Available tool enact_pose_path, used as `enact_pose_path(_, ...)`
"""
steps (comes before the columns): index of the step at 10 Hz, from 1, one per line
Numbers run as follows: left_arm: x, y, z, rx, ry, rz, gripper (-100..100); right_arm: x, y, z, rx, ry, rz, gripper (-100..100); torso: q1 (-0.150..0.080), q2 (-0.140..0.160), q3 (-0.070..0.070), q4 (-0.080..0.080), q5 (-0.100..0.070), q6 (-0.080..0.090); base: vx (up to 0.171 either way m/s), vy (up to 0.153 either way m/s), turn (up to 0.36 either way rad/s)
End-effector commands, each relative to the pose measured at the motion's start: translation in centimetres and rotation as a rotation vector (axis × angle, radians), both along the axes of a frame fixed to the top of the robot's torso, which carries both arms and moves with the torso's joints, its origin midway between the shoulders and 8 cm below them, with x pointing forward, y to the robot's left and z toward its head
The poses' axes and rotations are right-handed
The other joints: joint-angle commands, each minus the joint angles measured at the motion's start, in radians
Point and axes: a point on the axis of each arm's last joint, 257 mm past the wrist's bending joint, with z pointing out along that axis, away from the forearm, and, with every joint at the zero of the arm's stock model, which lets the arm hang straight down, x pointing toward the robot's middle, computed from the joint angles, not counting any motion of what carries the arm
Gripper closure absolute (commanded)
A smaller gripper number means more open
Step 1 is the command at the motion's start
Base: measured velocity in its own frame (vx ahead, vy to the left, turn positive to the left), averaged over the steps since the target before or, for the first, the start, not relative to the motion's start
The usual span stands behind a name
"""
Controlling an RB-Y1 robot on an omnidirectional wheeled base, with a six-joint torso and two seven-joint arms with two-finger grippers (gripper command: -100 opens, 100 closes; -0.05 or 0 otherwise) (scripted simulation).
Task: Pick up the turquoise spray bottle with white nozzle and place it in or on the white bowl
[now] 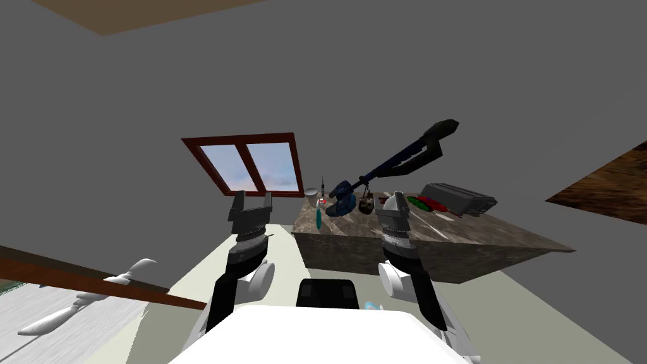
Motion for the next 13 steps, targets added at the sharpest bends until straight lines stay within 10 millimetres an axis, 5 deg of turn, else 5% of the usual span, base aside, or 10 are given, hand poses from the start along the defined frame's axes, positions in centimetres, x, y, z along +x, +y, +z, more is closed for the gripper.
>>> enact_pose_path(1, 0.5, -0.1, -0.5, 0.019, 0.022, -0.019, -100, 0.0, 0.0, 0.0, 0.000, 0.000, 0.000, 0, 0.000, 0.000, 0.000, 0.000, 0.000, 0.000, -0.017, -0.017, -0.037)
enact_pose_path(7, 3.8, 1.8, -3.7, 0.024, 0.167, -0.079, -100, 0.0, 0.0, 0.0, 0.000, 0.000, 0.000, 0, -0.004, 0.005, 0.003, 0.001, -0.001, 0.000, -0.064, -0.055, -0.065)
enact_pose_path(13, 7.3, 6.5, -7.5, -0.079, 0.328, -0.092, -100, 0.0, 0.0, 0.0, 0.000, 0.000, 0.000, 0, -0.004, 0.005, 0.003, 0.001, -0.001, 0.000, -0.067, -0.070, -0.084)
